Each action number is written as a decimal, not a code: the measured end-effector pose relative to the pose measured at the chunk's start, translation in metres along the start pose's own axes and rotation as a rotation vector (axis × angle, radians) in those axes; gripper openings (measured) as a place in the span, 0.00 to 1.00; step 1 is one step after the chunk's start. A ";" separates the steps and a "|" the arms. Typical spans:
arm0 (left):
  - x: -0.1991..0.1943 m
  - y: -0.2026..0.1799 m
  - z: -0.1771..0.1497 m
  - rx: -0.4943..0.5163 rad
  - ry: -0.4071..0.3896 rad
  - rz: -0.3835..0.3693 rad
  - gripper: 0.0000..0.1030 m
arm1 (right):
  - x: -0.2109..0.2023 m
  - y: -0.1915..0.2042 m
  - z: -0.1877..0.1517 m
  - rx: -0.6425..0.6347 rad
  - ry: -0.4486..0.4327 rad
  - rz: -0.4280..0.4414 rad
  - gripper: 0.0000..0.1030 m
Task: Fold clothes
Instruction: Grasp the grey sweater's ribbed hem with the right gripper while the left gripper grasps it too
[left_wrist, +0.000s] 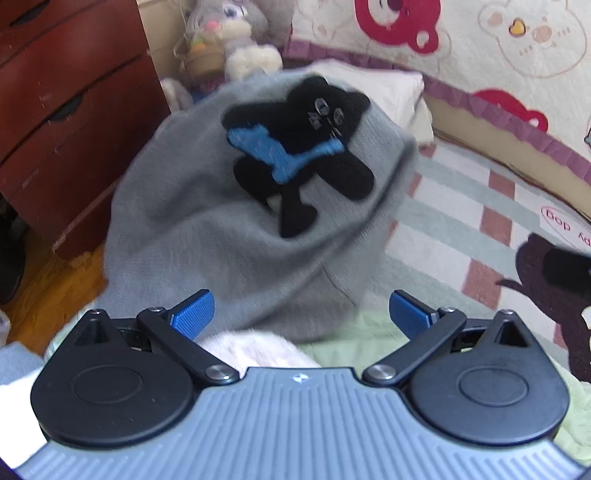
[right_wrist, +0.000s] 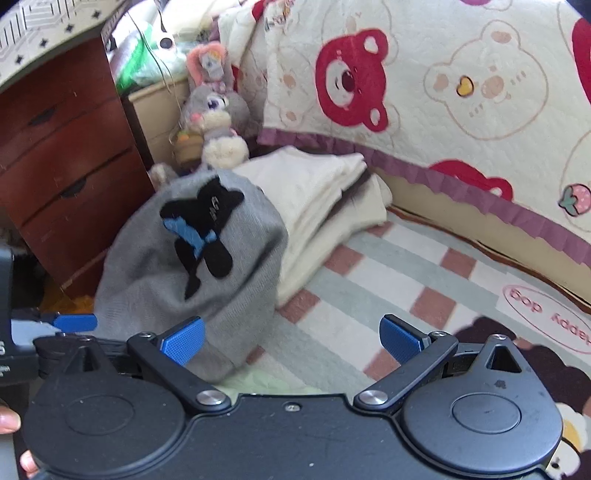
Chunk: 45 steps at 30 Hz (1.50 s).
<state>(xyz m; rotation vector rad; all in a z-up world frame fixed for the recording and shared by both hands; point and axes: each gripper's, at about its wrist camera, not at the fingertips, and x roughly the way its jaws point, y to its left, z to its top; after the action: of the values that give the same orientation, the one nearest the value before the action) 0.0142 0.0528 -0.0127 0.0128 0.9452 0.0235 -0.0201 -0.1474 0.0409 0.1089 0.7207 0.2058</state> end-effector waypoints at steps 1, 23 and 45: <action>0.005 0.012 0.000 -0.018 -0.002 -0.001 1.00 | 0.002 0.001 0.005 -0.005 -0.035 0.005 0.99; 0.115 0.199 -0.037 -0.517 0.206 0.097 0.74 | 0.195 -0.020 0.016 0.201 0.280 0.434 0.89; 0.130 0.188 -0.045 -0.501 0.152 -0.042 0.47 | 0.135 0.054 -0.015 -0.054 0.140 0.615 0.23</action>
<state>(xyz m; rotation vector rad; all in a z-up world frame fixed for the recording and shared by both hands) 0.0511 0.2437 -0.1398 -0.4777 1.0697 0.2248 0.0609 -0.0637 -0.0475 0.2663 0.8053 0.8263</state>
